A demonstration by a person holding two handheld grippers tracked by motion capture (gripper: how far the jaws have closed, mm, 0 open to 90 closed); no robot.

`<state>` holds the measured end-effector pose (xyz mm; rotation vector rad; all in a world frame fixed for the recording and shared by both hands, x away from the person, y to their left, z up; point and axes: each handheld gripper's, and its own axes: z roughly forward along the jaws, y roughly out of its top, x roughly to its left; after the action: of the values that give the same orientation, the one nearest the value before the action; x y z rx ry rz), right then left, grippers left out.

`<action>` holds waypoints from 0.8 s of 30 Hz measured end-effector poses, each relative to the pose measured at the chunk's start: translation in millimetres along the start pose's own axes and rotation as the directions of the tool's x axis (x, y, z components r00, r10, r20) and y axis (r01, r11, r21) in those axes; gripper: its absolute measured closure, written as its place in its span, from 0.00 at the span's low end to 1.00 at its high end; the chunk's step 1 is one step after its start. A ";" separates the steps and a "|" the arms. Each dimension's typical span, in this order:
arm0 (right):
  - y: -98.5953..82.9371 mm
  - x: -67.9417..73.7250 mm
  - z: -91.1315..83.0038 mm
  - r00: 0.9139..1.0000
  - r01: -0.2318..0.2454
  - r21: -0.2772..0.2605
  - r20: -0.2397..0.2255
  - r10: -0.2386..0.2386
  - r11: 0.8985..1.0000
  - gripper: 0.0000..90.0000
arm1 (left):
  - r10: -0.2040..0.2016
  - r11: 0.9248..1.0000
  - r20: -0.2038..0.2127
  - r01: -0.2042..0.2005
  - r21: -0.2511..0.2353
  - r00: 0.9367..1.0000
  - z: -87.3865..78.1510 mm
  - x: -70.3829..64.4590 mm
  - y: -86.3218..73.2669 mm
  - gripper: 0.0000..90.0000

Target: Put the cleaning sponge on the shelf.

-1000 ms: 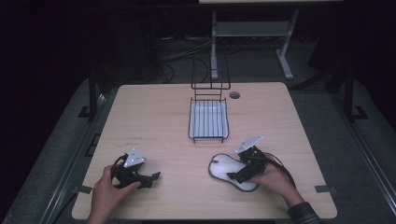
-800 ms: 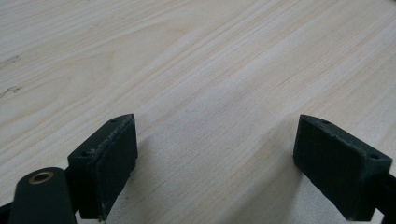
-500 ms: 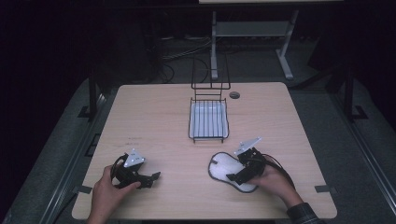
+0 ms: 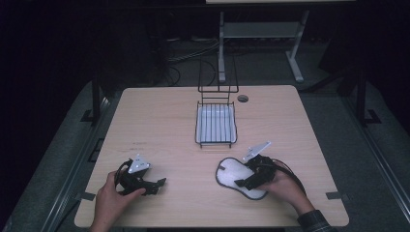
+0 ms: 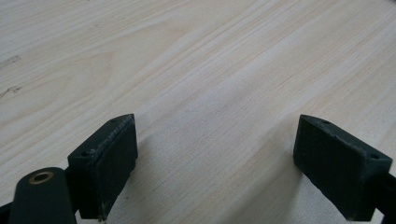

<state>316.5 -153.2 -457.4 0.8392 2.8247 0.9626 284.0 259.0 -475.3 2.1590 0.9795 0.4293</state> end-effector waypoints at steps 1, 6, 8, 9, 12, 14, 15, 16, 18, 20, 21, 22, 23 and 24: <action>0.2 0.1 -0.9 1.000 0.000 -0.002 0.001 0.000 1.000 0.31 | 0.000 1.000 0.000 0.000 0.000 1.000 0.0 0.0 0.0 0.14; 0.6 0.4 -6.0 1.000 0.011 -0.010 0.005 -0.011 1.000 0.36 | 0.000 1.000 0.000 0.000 0.000 1.000 0.0 0.0 0.0 0.14; 0.5 1.0 -8.4 1.000 0.008 -0.017 0.005 -0.008 1.000 0.39 | 0.000 1.000 0.000 0.000 0.000 1.000 0.0 0.0 0.0 0.14; 0.5 0.9 -9.4 1.000 0.010 -0.023 0.005 -0.010 1.000 0.41 | 0.000 1.000 0.000 0.000 0.000 1.000 0.0 0.0 0.0 0.14; 0.3 0.7 -13.9 1.000 0.012 -0.043 0.003 -0.012 0.999 0.48 | 0.000 1.000 0.000 0.000 0.000 1.000 0.0 0.0 0.0 0.14; 0.2 0.8 -16.8 1.000 0.010 -0.055 0.002 -0.010 0.998 0.51 | 0.000 1.000 0.000 0.000 0.000 1.000 0.0 0.0 0.0 0.14; 0.3 0.5 -18.1 1.000 0.011 -0.059 0.003 -0.011 0.998 0.53 | 0.000 1.000 0.000 0.000 0.000 1.000 0.0 0.0 0.0 0.14; 0.3 0.7 -19.4 1.000 0.007 -0.065 -0.002 -0.008 0.998 0.55 | 0.000 1.000 0.000 0.000 0.000 1.000 0.0 0.0 0.0 0.14; 0.8 0.4 -21.8 1.000 0.007 -0.073 -0.009 -0.008 0.997 0.58 | 0.000 1.000 0.000 0.000 0.000 1.000 0.0 0.0 0.0 0.14; 1.8 0.3 -24.9 1.000 0.011 -0.078 -0.018 -0.012 0.997 0.62 | 0.000 1.000 0.000 0.000 0.000 1.000 0.0 0.0 0.0 0.14; 2.5 0.5 -26.9 1.000 0.010 -0.082 -0.021 -0.012 0.997 0.63 | 0.000 1.000 0.000 0.000 0.000 1.000 0.0 0.0 0.0 0.14; 2.8 0.7 -27.8 1.000 0.009 -0.085 -0.025 -0.011 0.996 0.64 | 0.000 1.000 0.000 0.000 0.000 1.000 0.0 0.0 0.0 0.14; 3.0 0.8 -29.2 0.999 0.008 -0.091 -0.032 -0.011 0.996 0.66 | 0.000 1.000 0.000 0.000 0.000 1.000 0.0 0.0 0.0 0.14; 3.2 0.7 -29.9 0.999 0.006 -0.093 -0.036 -0.010 0.996 0.66 | 0.000 1.000 0.000 0.000 0.000 1.000 0.0 0.0 0.0 0.14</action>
<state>311.3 -167.3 -431.4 0.8075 2.7865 1.1096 284.0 259.0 -475.3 2.1591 0.9798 0.4289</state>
